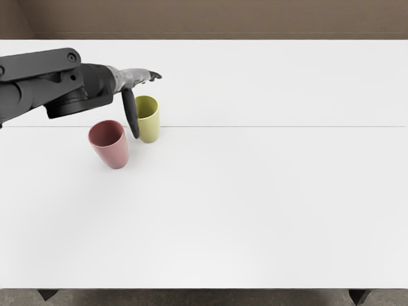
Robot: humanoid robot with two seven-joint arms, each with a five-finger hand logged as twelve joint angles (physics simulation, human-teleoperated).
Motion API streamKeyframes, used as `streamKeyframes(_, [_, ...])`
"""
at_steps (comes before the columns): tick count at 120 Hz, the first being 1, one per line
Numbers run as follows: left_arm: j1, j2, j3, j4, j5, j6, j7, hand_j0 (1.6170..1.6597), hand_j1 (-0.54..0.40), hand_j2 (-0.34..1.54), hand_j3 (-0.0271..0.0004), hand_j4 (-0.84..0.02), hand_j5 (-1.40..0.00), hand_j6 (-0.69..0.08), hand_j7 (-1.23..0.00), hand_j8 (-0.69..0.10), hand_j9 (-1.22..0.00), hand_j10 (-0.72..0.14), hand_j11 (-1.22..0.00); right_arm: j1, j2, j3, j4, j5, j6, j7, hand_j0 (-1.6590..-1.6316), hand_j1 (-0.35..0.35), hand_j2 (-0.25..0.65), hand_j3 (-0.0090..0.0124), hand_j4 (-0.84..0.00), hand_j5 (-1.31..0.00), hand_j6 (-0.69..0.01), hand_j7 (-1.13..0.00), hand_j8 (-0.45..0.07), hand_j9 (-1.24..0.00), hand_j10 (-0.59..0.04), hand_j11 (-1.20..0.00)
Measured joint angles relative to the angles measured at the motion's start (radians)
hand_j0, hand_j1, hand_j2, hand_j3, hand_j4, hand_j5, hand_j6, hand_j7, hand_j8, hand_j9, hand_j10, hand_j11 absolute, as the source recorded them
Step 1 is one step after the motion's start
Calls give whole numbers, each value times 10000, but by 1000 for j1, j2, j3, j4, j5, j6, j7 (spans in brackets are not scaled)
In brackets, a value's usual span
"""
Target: Pick up cup and place in cup with left hand
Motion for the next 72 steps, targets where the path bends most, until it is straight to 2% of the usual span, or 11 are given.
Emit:
streamKeyframes(46, [8,12,-1,4,-1,11,1,16581,3255,52,0,-226,-268,-235,-267,-233,-266,-223,-265,0,0,0,0,0,0,0,-16581,-3491,0,0,-1,0,-2,0,-1,0,0,0])
streamKeyframes(72, [25,-1,-1,33,-3,12,-5,16581,3255,52,0,-226,-269,-235,-267,-233,-266,-223,-265,0,0,0,0,0,0,0,-16581,-3491,0,0,-1,0,-2,0,-1,0,0,0])
